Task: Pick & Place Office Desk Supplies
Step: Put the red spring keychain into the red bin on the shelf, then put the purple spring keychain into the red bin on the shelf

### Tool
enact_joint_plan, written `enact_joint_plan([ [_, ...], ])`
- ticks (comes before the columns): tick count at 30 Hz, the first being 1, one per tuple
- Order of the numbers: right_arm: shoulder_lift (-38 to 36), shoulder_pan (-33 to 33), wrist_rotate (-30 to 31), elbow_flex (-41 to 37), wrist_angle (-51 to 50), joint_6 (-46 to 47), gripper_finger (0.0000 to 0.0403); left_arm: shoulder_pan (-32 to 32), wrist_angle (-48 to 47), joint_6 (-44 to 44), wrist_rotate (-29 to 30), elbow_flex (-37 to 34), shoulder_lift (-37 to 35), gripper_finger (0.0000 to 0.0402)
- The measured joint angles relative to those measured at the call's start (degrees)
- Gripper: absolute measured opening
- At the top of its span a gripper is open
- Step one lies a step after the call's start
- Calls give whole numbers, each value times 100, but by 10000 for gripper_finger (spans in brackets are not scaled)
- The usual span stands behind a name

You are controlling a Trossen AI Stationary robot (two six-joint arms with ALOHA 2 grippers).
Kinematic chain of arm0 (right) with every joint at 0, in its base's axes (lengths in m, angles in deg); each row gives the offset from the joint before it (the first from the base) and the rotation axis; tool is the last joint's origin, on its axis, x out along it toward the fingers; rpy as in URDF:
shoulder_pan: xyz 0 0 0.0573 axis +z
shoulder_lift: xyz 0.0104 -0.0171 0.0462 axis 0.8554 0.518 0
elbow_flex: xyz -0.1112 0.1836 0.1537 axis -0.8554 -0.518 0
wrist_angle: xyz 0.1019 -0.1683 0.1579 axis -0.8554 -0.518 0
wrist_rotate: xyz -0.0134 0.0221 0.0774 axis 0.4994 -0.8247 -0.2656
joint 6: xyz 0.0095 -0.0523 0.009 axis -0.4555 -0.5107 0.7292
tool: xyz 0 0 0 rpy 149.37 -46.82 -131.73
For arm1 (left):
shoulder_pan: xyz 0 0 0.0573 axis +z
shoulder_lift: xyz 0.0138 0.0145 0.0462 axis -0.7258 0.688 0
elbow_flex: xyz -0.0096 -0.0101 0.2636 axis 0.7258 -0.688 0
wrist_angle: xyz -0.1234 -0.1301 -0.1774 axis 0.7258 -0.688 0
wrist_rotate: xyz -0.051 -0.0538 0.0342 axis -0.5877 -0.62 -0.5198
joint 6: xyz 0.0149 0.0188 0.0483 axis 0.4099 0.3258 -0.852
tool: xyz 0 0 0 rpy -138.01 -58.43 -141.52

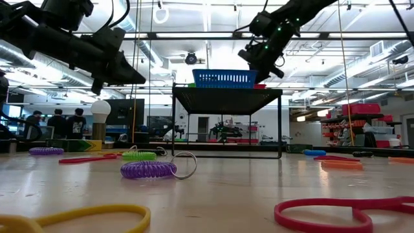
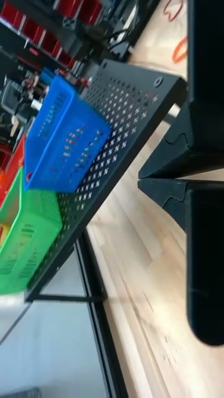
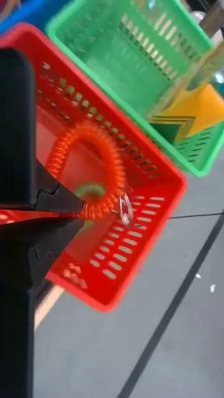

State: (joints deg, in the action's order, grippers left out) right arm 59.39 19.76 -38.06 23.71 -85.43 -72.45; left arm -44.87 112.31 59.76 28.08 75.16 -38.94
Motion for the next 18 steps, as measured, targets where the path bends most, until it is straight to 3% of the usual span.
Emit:
enact_joint_plan([
  [5, 153, 114, 121, 82, -178, 276, 29, 36, -2, 205, -95, 0, 0, 13],
  [13, 144, 292, 259, 81, -150, 627, 114, 25, 41, 290, -232, 0, 0, 13],
  [18, 137, 285, 253, 81, 69, 235, 140, 20, 70, 452, -280, 0, 0, 13],
])
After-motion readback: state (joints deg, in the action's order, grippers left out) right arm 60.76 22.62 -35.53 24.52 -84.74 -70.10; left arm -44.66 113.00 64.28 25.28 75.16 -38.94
